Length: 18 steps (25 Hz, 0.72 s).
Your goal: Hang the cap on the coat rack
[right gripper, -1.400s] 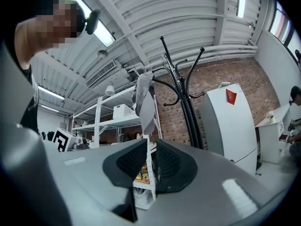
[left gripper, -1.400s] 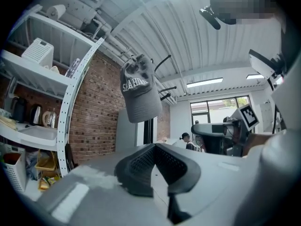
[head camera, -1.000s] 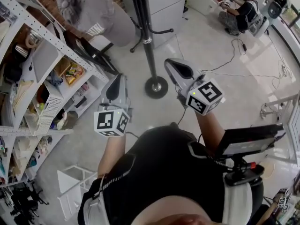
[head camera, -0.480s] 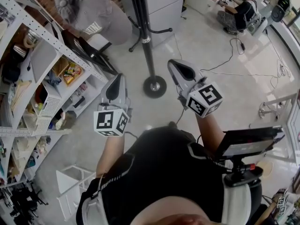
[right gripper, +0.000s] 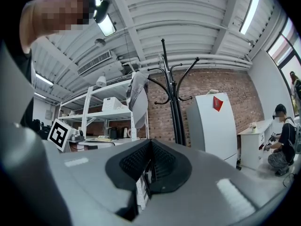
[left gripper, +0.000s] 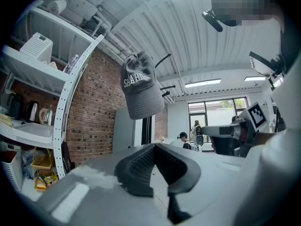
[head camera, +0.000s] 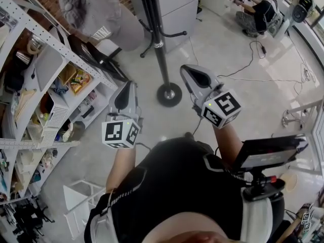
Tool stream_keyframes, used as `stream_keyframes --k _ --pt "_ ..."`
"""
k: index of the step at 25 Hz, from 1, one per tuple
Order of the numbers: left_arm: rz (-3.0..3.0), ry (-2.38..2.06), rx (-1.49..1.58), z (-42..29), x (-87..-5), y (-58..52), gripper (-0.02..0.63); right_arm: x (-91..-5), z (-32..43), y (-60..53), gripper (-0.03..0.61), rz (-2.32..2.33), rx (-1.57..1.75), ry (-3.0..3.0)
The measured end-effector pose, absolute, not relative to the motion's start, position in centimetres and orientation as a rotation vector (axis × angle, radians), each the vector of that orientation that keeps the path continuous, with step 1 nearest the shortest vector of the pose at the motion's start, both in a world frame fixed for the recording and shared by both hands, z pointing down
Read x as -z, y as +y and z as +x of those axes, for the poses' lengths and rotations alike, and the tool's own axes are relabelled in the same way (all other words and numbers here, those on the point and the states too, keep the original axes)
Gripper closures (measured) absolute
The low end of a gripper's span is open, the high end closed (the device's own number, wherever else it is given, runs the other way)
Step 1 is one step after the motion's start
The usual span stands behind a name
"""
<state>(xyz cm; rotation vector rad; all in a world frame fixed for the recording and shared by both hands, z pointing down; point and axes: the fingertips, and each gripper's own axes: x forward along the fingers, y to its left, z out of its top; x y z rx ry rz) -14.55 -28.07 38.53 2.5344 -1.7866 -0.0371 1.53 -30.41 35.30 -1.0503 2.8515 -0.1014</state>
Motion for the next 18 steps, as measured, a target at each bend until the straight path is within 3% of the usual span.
stream_keyframes --k 18 --pt "2.539 -1.809 0.04 -15.6 -37.7 -27.7 0.611 -34.5 0.5 -30.2 0.571 -0.994 0.073 2.857"
